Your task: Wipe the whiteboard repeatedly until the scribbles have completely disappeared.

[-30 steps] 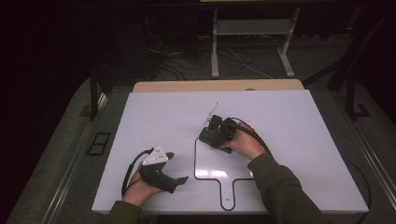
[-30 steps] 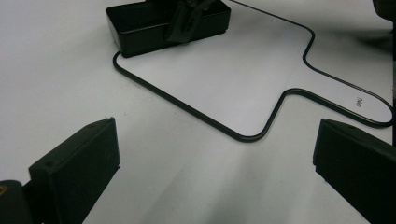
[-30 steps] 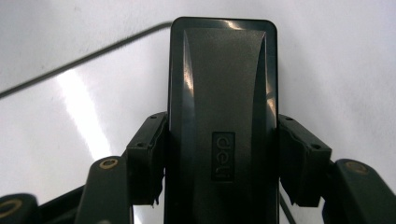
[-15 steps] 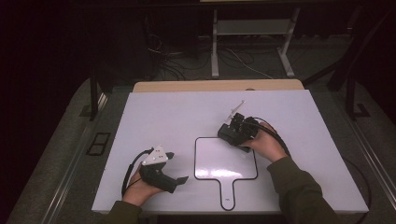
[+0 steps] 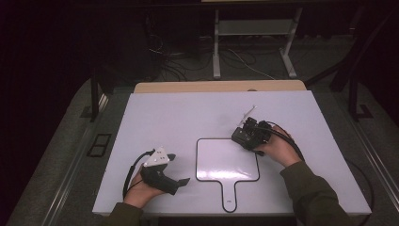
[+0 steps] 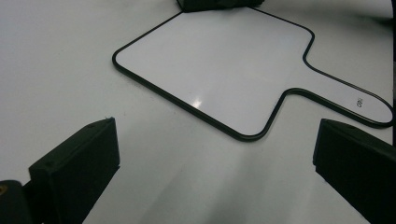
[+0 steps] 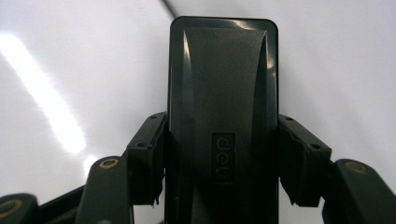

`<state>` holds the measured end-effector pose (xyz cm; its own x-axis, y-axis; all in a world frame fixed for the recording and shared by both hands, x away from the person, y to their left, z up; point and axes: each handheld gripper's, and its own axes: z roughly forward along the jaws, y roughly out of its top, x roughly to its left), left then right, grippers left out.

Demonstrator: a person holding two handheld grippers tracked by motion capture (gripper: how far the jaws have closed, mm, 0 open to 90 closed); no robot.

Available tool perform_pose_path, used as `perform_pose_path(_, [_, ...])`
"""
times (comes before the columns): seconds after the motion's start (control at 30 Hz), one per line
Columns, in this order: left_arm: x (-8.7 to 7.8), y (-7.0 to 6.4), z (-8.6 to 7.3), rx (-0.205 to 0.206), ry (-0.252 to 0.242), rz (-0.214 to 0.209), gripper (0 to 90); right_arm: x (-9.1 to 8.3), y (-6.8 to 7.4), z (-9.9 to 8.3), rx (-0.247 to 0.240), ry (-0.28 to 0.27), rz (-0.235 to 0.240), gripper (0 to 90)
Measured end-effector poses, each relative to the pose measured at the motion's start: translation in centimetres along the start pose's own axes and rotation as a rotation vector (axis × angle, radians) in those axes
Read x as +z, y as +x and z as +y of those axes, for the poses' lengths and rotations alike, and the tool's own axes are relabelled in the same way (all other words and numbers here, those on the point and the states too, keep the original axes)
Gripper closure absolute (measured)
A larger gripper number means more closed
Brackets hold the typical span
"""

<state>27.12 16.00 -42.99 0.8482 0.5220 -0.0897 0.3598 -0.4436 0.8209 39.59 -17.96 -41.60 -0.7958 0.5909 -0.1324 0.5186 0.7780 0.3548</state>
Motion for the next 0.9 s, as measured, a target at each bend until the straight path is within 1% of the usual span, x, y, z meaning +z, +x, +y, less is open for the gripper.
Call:
perform_pose_path(0.03, [0.0,0.0,0.0,0.000,0.002,0.000,0.0,0.0,0.1,0.0,-0.006,0.000,0.010,38.8])
perform_pose_path(0.07, [0.0,0.0,0.0,0.001,0.004,0.000,0.0,0.0,0.1,0.0,-0.009,0.000,0.007,38.8])
perform_pose_path(0.13, [0.0,0.0,0.0,0.003,0.003,0.000,0.0,0.1,-0.4,0.0,0.014,-0.006,-0.004,38.8])
perform_pose_path(0.17, [0.0,-0.1,0.0,0.000,0.001,0.000,0.0,0.2,-0.7,0.0,0.028,-0.007,-0.002,38.8])
perform_pose_path(0.2, [0.0,-0.1,0.0,0.000,0.001,0.000,0.0,0.2,-1.0,0.0,0.032,-0.012,0.005,38.8])
perform_pose_path(0.23, [0.0,-0.1,0.0,0.000,0.002,0.000,0.0,0.3,-1.0,0.0,0.041,-0.016,0.003,38.7])
perform_pose_path(0.27, [0.0,0.0,0.0,0.000,0.004,0.000,0.0,0.3,-1.1,0.1,0.042,-0.014,-0.005,38.7])
perform_pose_path(0.3, [0.1,0.0,0.0,0.001,0.005,-0.001,0.0,0.3,-1.1,0.1,0.034,-0.014,-0.011,38.7])
perform_pose_path(0.33, [0.1,0.0,0.0,0.001,0.004,-0.002,0.0,0.3,-1.1,0.1,0.030,-0.014,-0.009,38.8])
perform_pose_path(0.43, [0.1,-0.1,0.0,0.002,0.004,-0.001,0.0,0.3,-0.8,0.2,0.030,-0.008,-0.025,38.8])
perform_pose_path(0.47, [0.1,-0.1,0.0,0.001,0.003,-0.001,0.0,0.2,-0.5,0.2,0.021,-0.004,-0.019,38.7])
perform_pose_path(0.53, [0.1,-0.1,0.0,0.001,0.003,-0.001,0.0,0.1,-0.1,0.1,-0.001,-0.003,0.030,38.7])
perform_pose_path(0.6, [0.1,-0.1,0.0,0.002,0.004,-0.001,0.0,0.1,0.0,0.1,-0.002,-0.008,0.033,38.7])
perform_pose_path(0.63, [0.1,-0.1,0.0,0.002,0.004,-0.001,0.0,0.0,-0.1,0.1,0.007,-0.009,0.040,38.7])
perform_pose_path(0.7, [0.0,-0.1,0.0,0.002,0.001,-0.001,0.0,0.0,-0.5,0.0,0.032,-0.026,0.054,38.7])
perform_pose_path(0.73, [0.0,-0.1,0.0,0.001,0.001,-0.001,0.0,-0.1,-0.9,0.0,0.036,-0.037,0.064,38.8])
perform_pose_path(0.77, [0.0,0.0,0.0,0.000,0.002,-0.001,0.0,-0.2,-1.1,0.0,0.051,-0.041,0.058,38.7])
perform_pose_path(0.83, [0.0,0.0,0.0,-0.003,0.003,-0.001,0.0,-0.5,-1.5,0.1,0.067,-0.056,0.079,38.8])
perform_pose_path(0.9, [0.0,0.1,0.0,-0.003,0.001,0.000,0.0,-0.7,-1.9,0.2,0.082,-0.074,0.086,38.7])
